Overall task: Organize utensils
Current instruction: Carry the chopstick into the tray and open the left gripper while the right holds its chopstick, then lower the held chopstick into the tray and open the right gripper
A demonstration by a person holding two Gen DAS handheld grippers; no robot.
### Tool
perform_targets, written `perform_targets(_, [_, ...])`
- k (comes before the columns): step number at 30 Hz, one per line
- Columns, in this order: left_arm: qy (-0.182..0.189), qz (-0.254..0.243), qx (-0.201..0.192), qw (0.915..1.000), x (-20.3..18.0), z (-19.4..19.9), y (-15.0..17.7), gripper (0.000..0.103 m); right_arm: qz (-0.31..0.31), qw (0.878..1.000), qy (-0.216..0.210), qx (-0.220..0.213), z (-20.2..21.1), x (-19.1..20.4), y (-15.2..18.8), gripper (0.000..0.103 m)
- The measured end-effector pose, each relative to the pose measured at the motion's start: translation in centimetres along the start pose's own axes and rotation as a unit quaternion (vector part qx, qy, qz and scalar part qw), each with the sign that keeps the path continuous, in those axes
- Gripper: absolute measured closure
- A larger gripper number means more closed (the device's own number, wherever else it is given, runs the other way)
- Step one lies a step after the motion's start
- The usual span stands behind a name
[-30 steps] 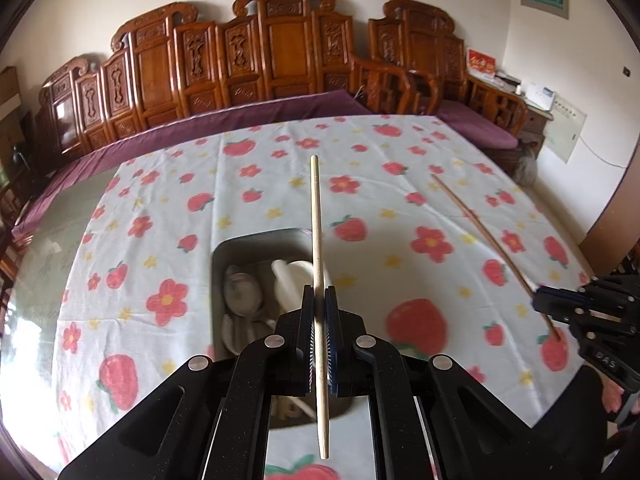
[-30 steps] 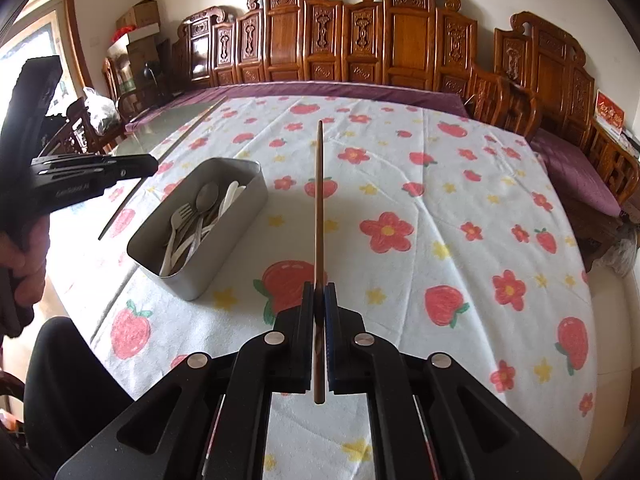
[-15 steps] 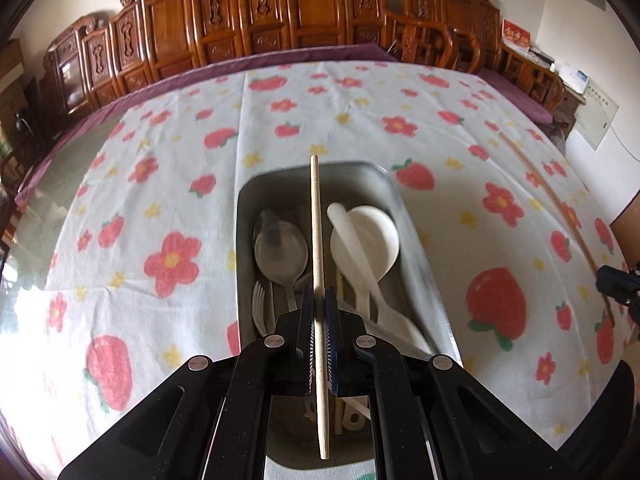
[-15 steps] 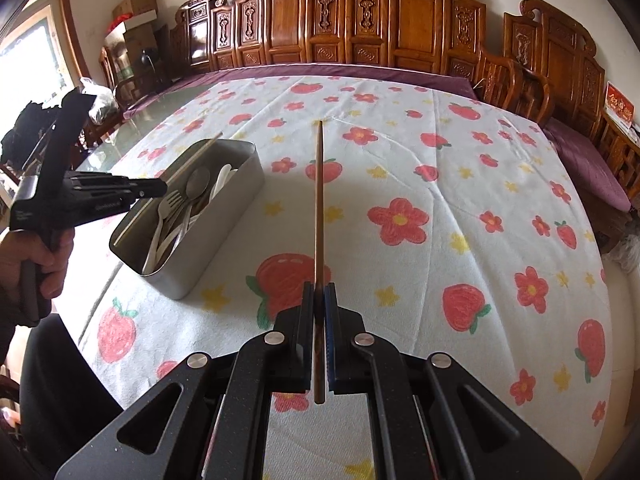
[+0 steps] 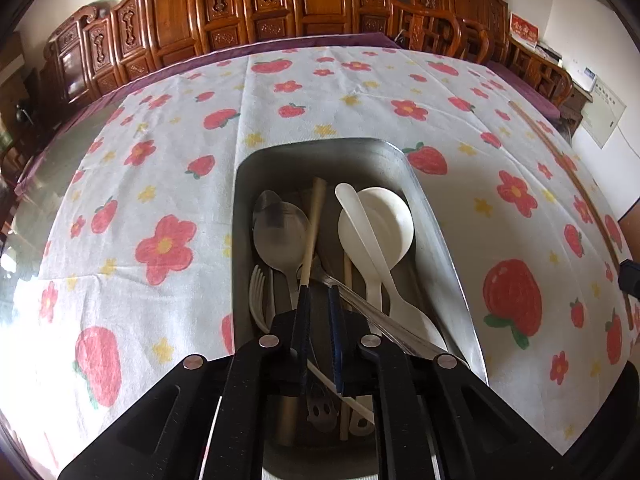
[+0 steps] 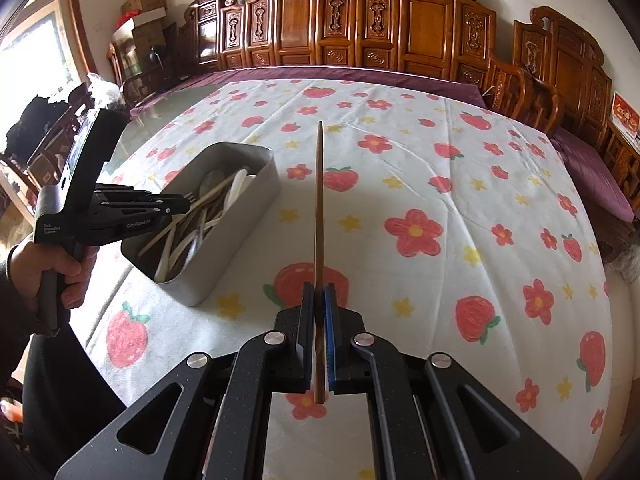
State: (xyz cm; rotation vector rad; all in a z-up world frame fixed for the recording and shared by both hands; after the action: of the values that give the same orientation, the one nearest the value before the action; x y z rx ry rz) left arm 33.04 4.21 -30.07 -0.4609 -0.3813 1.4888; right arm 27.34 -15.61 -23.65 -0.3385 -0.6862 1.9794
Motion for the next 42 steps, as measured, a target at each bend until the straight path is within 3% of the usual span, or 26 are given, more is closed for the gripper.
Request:
perform_targets(7, [0.001, -0.006, -0.042, 0.9991, 0.8, 4.0, -0.5, 0.076, 0.007, 1.0, -0.018, -0.005, -0.9, 2.6, -1.5, 0.097])
perform_targets(15, [0.0, 0.004, -0.07, 0.9975, 3.2, 7.5, -1.6, 0.07, 0.018, 0.999, -0.036, -0.01, -1.7, 6.1, -3.4, 0.097])
perform_targets(20, [-0.006, 0.013, -0.083, 0.9965, 5.0, 9.0, -1.8, 0.056, 0.021, 0.999, -0.048, -0.007, -2.6, 8.0, -4.3, 0.097])
perform_targets(22, [-0.008, 0.019, -0.087, 0.996, 5.8, 9.4, -1.9, 0.055, 0.02, 0.998, -0.052, -0.005, -3.1, 8.7, -4.6, 0.097])
perform_targets(24, [-0.012, 0.025, -0.089, 0.9957, 6.5, 9.7, -1.9, 0.044, 0.02, 0.998, -0.058, -0.001, -3.8, 9.4, -5.0, 0.097])
perform_targets(25, [-0.012, 0.028, -0.092, 0.9953, 6.8, 9.9, -1.9, 0.031, 0.018, 0.998, -0.059, 0.002, -4.2, 9.8, -5.1, 0.097])
perform_targets(29, [-0.018, 0.037, -0.1, 0.9941, 8.3, 10.4, -1.9, 0.021, 0.005, 0.997, -0.069, 0.016, -6.0, 10.9, -5.5, 0.097])
perform_targets(42, [-0.029, 0.054, -0.102, 0.9929, 10.8, 10.6, -1.1, 0.02, -0.017, 0.994, -0.068, 0.082, -11.5, 12.7, -5.0, 0.097])
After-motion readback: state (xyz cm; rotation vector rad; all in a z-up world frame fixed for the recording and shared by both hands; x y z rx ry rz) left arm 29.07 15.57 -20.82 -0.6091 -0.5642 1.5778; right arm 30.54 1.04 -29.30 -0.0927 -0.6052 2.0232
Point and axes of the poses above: each gripper's, at about its wrist camera, not at the fingertips, and z roughly against the way its jaws point, x to its left, y to its underside, the point moved 8 cm from there along -z, roughly the way its jaws point, and after that the axes turned 4 degrees about z, right-handed, at the moved point
